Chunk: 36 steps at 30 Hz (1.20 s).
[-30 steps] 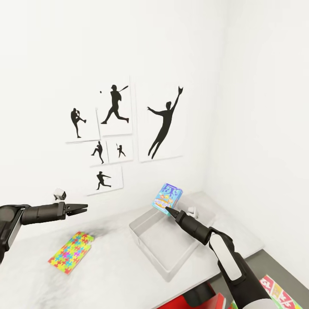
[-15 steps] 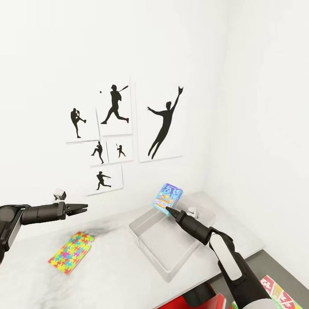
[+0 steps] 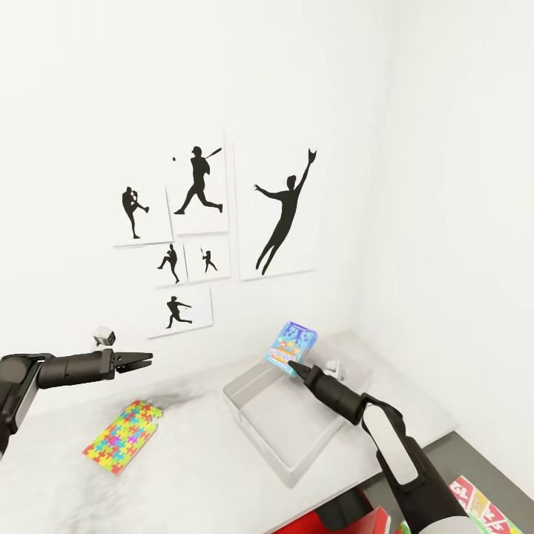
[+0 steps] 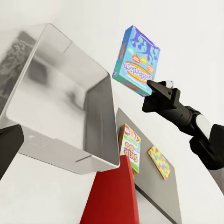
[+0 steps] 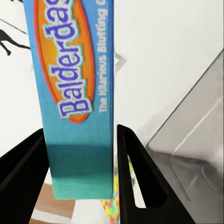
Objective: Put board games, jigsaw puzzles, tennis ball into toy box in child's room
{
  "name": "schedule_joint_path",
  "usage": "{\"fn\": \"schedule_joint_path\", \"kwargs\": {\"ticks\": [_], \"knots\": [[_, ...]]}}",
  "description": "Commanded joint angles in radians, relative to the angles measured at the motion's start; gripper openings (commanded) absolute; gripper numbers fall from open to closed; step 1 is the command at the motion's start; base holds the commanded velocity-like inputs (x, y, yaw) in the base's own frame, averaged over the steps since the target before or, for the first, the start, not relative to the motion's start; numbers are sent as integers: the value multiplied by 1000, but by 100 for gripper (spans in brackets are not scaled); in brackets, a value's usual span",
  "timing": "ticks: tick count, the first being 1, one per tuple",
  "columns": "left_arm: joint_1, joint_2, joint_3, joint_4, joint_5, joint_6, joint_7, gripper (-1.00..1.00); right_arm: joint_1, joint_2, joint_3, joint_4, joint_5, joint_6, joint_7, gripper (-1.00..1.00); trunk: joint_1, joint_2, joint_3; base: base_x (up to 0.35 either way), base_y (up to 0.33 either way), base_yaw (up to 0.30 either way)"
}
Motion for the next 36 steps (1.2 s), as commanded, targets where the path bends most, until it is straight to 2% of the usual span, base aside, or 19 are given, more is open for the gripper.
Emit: {"fn": "schedule_joint_path", "kwargs": {"ticks": [1, 3, 6, 11, 15, 20, 31, 35, 36], "knots": [[-1, 0, 0, 0, -1, 11, -4, 100, -1, -1, 0, 2, -11, 5, -24, -100, 0, -2, -2, 0, 0, 0], [-1, 0, 0, 0, -1, 10, -4, 100, -6, 0, -2, 5, -15, 13, -69, -100, 0, -2, -2, 0, 0, 0], [-1, 0, 1, 0, -1, 10, -4, 100, -37, 3, -6, 10, -17, 76, -141, -100, 0, -2, -2, 0, 0, 0], [-1, 0, 0, 0, 0, 9, -4, 100, -146, 3, -72, 74, -18, 161, -225, -100, 0, -2, -2, 0, 0, 0], [-1, 0, 0, 0, 0, 9, -4, 100, -212, -1, -95, 168, -18, 198, -257, -100, 0, -2, -2, 0, 0, 0], [-1, 0, -1, 0, 0, 9, -4, 100, -228, -2, -112, 192, -16, 203, -264, -100, 0, -2, -2, 0, 0, 0], [-1, 1, 1, 0, 1, 7, -4, 100, -225, -4, -166, 199, -16, 202, -269, -100, 0, -2, -2, 0, 0, 0], [-1, 0, 0, 0, 1, 7, -4, 100, -230, -1, -169, 230, -16, 204, -304, -100, 0, -2, -2, 0, 0, 0], [-1, 0, 0, 0, 1, 7, -4, 100, -234, 4, -169, 248, -15, 204, -332, -100, 0, -2, -2, 0, 0, 0]]}}
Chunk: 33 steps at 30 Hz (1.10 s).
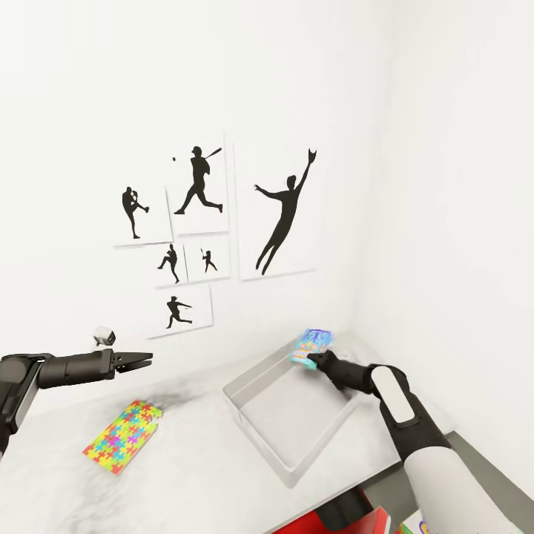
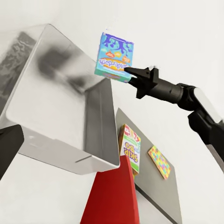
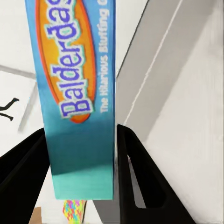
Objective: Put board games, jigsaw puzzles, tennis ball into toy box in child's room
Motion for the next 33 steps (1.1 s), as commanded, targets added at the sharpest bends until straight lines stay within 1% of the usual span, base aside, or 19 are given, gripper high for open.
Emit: {"fn": "schedule_joint_path", "kwargs": {"ticks": [1, 3, 4, 6, 8, 12, 17, 19, 23, 25, 29, 33], "knots": [[-1, 0, -1, 0, -1, 11, -4, 100, -17, 6, -2, 23, -18, 3, -75, -100, 0, -2, -2, 0, 0, 0], [-1, 0, 0, 0, -1, 11, -4, 100, -36, 10, -2, 44, -19, 0, -162, -100, 0, -2, -2, 0, 0, 0], [-1, 0, 0, 0, -1, 11, -4, 100, -42, 11, -2, 51, -23, 0, -193, -100, 0, -2, -2, 0, 0, 0], [-1, 0, 0, 0, -1, 11, -4, 100, -50, 13, -2, 60, -35, 0, -228, -100, 0, -2, -2, 0, 0, 0], [-1, 0, 1, 0, -1, 11, -4, 100, -63, 13, -2, 67, -42, 0, -243, -100, 0, -2, -2, 0, 0, 0], [-1, 0, 2, 0, -2, 11, -4, 100, -81, 14, -2, 93, -44, -16, -254, -100, 0, -2, -2, 0, 0, 0], [-1, 1, 2, 0, -2, 11, -4, 100, -114, 14, -2, 168, -51, -26, -256, -100, 0, -2, -2, 0, 0, 0], [-1, 1, 2, 0, -1, 11, -4, 100, -134, 14, -2, 212, -70, -24, -255, -100, 0, -2, -2, 0, 0, 0], [-1, 2, 2, 0, -1, 11, -4, 100, -161, 14, -2, 263, -149, -23, -256, -100, 0, -2, -2, 0, 0, 0], [-1, 3, 2, 0, -1, 11, -4, 100, -166, 14, -2, 272, -172, -23, -257, -100, 0, -2, -2, 0, 0, 0], [-1, 3, 2, 0, -1, 11, -4, 100, -173, 14, -2, 286, -185, -27, -257, -100, 0, -2, -2, 0, 0, 0], [-1, 3, 2, 0, -1, 11, -4, 100, -176, 13, -2, 314, -187, -34, -257, -100, 0, -2, -2, 0, 0, 0]]}}
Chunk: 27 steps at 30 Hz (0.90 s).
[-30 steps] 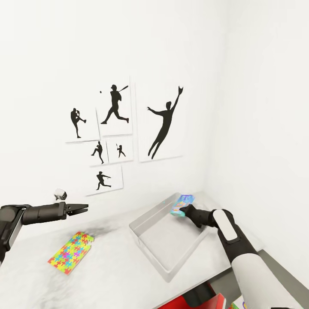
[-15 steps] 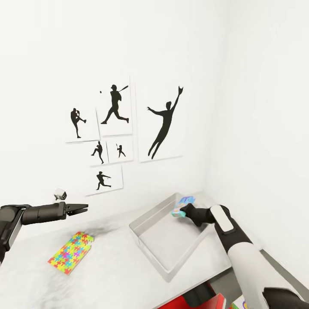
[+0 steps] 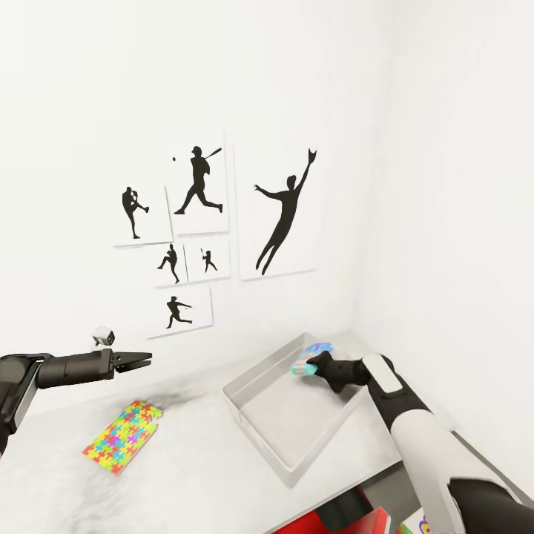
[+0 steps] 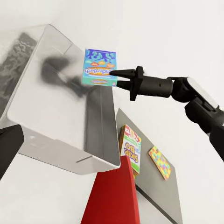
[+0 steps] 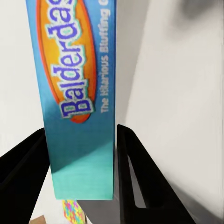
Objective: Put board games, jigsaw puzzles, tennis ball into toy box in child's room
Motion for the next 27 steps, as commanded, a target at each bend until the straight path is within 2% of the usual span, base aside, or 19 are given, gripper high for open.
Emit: {"fn": "schedule_joint_path", "kwargs": {"ticks": [1, 5, 9, 27], "knots": [[-1, 0, 0, 0, -1, 11, -4, 100, -2, 0, -4, 3, -11, -5, -11, -100, 1, -2, -2, 0, 0, 0], [-1, 0, -1, 0, -1, 11, -4, 100, -5, -11, -4, 45, -11, -42, -16, -100, 1, -2, -2, 0, 0, 0], [-1, 0, -1, 0, -1, 11, -4, 100, -13, -17, -5, 78, -12, -51, -49, -100, 1, -2, -2, 0, 0, 0], [-1, 3, 1, 0, -1, 11, -4, 100, -49, -9, -6, 87, -11, -54, -59, -100, 1, -2, -2, 0, 0, 0]]}}
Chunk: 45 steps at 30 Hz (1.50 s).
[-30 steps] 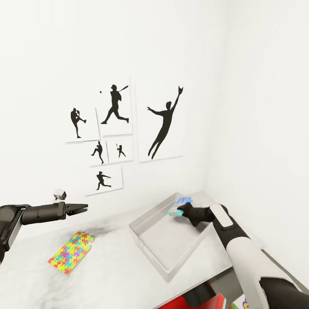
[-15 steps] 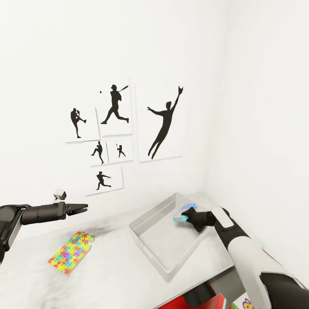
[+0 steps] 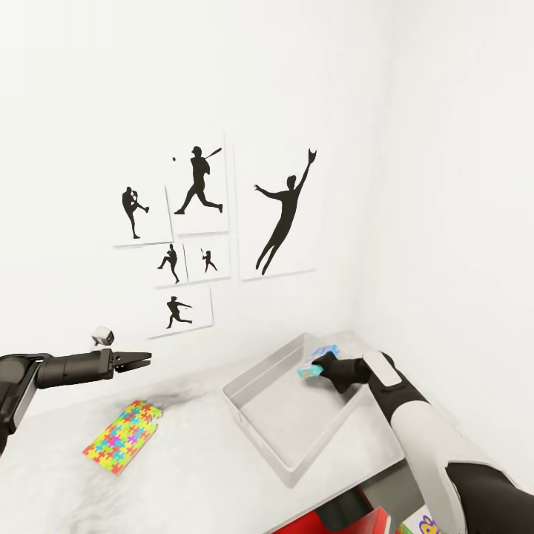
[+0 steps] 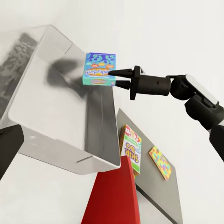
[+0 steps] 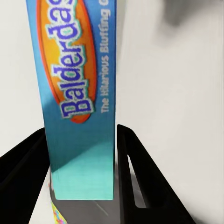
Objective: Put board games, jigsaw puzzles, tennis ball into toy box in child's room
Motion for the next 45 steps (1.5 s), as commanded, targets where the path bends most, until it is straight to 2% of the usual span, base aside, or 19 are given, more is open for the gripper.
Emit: {"fn": "schedule_joint_path", "kwargs": {"ticks": [1, 22, 45], "knots": [[-1, 1, 0, 0, -1, 11, -4, 100, -1, 0, -3, -1, -10, 2, -10, -100, 1, -2, -2, 0, 0, 0], [-1, 8, 23, -1, 10, 24, -4, 100, -14, -7, -1, -8, -2, 9, -10, -100, 1, -2, -3, 0, 0, 0], [-1, 9, 23, -1, 19, 27, -4, 100, -65, -7, -1, -6, -5, 12, -33, -100, 1, -2, -39, 0, 0, 0]]}}
